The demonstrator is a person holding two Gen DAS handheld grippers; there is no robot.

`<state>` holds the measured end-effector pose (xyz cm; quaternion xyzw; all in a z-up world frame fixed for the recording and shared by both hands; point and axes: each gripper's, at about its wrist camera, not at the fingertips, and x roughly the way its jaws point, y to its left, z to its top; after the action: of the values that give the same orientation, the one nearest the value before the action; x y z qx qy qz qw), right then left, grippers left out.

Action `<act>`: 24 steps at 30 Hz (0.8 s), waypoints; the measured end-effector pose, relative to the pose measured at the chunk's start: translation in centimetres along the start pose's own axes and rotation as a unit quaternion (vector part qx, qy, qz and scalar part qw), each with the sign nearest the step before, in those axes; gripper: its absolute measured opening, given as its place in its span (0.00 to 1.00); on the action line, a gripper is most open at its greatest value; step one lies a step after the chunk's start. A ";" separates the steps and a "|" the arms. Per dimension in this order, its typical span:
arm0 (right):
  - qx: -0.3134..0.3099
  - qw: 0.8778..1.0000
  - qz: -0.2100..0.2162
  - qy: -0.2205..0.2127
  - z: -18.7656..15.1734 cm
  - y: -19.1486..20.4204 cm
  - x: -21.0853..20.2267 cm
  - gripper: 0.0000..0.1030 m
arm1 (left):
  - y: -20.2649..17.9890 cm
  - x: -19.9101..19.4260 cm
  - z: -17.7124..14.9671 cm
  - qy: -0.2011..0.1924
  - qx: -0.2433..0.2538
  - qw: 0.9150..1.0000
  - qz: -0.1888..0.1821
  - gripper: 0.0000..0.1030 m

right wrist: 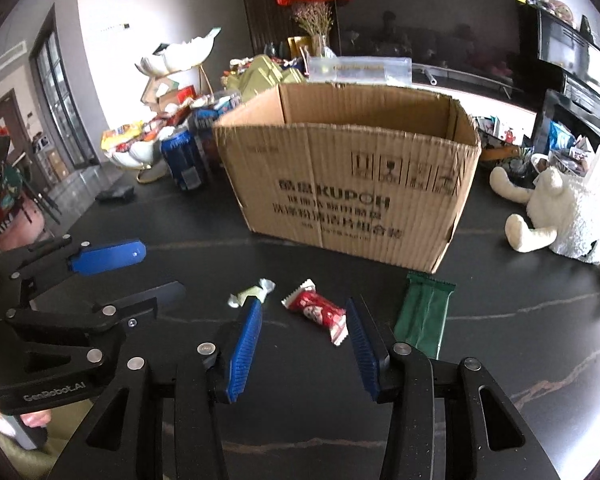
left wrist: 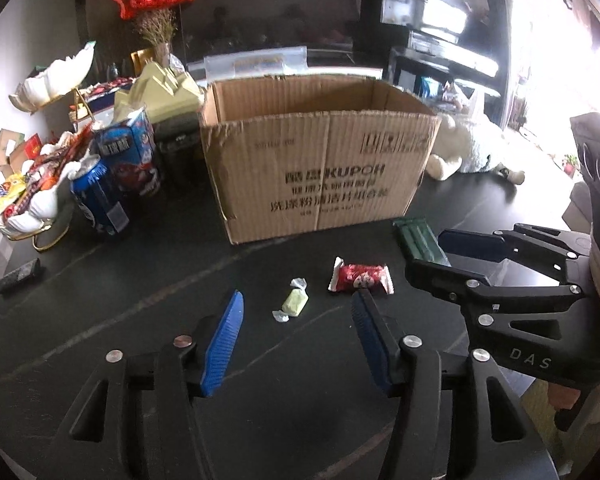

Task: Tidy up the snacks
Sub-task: 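Grasp the small green candy with the left tool while the right tool grasps the red packet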

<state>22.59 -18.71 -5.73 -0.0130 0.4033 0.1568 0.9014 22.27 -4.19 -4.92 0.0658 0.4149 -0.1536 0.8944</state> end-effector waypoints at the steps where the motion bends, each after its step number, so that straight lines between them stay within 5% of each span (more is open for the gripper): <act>1: -0.001 1.000 0.000 0.004 -0.1 0.0 0.3 0.44 | 0.1 0.4 -0.1 0.004 -0.001 1.000 -0.001 0.55; 24: -0.084 0.992 0.001 0.093 0.1 -0.1 8.4 0.44 | 1.5 9.0 -0.9 0.085 0.008 0.996 -0.035 0.55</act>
<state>27.99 -16.47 -11.81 -0.1028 0.4704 0.1891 0.8558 27.58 -4.50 -12.37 0.0715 0.4900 -0.1817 0.8495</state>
